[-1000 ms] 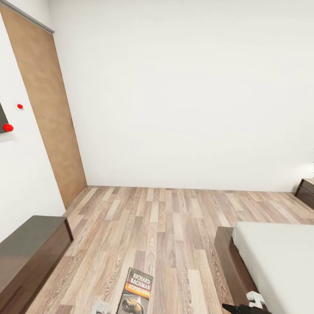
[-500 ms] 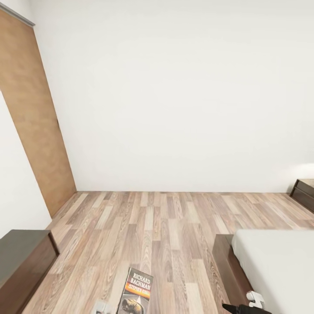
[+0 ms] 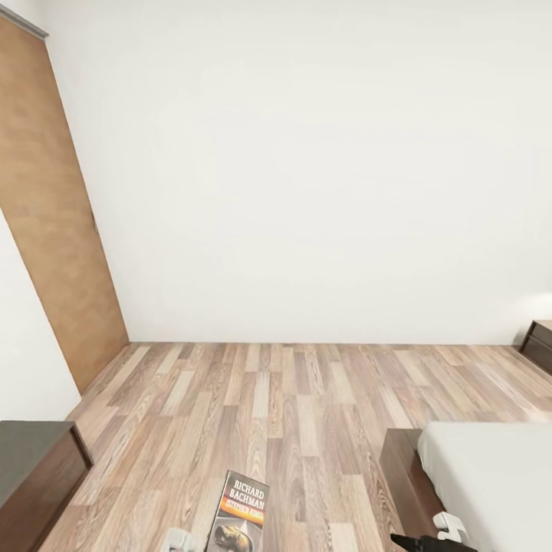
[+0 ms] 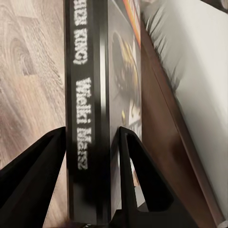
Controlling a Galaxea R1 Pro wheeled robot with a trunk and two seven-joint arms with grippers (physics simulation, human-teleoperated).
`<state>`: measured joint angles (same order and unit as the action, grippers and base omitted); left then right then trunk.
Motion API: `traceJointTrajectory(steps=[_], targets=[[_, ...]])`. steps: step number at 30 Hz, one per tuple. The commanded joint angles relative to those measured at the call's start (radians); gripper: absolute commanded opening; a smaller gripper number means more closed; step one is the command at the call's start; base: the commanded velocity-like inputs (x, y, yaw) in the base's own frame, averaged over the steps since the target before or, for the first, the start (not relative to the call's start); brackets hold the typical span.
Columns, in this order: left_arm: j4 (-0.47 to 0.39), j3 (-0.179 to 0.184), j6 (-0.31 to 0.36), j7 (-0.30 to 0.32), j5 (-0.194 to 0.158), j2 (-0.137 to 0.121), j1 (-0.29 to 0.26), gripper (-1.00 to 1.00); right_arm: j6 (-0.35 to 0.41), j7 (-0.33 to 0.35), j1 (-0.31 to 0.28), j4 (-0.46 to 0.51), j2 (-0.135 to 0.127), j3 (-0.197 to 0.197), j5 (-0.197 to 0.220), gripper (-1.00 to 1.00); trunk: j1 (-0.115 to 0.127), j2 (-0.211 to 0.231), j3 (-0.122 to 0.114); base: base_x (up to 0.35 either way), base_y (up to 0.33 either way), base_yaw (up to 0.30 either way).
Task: In the bedroom, move the book from the bed onto either nightstand, and place the two sandals side by side next to the bed.
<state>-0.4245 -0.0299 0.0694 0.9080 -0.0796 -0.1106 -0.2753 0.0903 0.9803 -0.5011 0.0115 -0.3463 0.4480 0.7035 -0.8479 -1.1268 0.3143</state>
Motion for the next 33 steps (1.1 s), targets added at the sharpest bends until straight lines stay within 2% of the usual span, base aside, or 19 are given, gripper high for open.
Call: traceJointTrajectory(steps=[1, 33], targets=[[0.000, -0.002, 0.007, 0.005, -0.007, 0.000, -0.001, -1.00, 0.009, 0.003, -0.001, 0.001, 0.000, 0.006, 0.011, 1.00, -0.001, -0.001, 0.001, 0.269, 0.000, 0.000], [0.000, -0.004, 0.007, 0.005, -0.007, 0.000, 0.000, -1.00, 0.009, 0.003, -0.001, 0.001, 0.000, 0.006, 0.010, 1.00, -0.001, -0.001, 0.001, 0.293, 0.000, 0.000]])
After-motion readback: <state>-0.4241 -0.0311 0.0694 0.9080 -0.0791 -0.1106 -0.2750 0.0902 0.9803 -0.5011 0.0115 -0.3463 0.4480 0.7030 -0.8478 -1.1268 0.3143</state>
